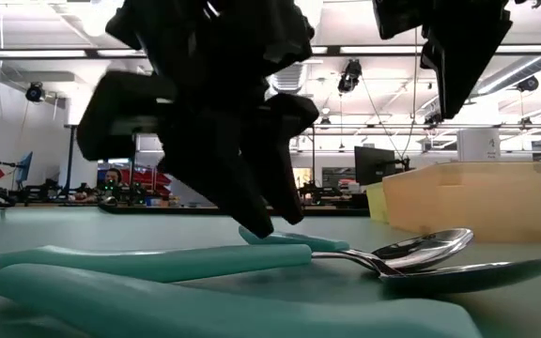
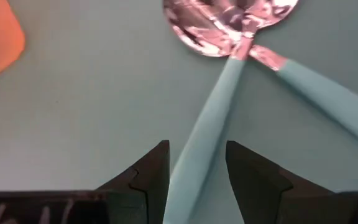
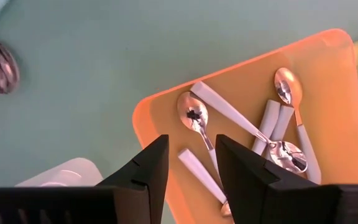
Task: Sort silverware by color (type)
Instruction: Put the green spoon into the transparent bin
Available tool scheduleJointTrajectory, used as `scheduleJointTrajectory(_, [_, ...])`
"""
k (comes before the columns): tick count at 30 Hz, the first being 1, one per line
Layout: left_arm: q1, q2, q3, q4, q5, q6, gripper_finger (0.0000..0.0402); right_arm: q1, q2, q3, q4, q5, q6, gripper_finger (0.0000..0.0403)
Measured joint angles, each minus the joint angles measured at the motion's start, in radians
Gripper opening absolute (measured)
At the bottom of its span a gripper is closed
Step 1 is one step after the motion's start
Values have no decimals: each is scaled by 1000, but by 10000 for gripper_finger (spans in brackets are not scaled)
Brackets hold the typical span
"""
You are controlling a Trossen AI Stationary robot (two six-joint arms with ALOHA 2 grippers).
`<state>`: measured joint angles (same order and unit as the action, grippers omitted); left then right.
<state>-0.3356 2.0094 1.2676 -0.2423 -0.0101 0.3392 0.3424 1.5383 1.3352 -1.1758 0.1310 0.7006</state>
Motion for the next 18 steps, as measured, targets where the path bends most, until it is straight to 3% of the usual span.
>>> scheduleJointTrajectory(7, [22, -1, -64, 52, 7, 13, 139, 0, 0, 32, 3, 0, 0, 123])
scheduleJointTrajectory(12, [23, -7, -113, 70, 9, -67, 133, 0, 0, 49, 5, 0, -1, 123])
scheduleJointTrajectory(18, [23, -8, -158, 69, 19, -318, 55, 0, 0, 54, 6, 0, -4, 123])
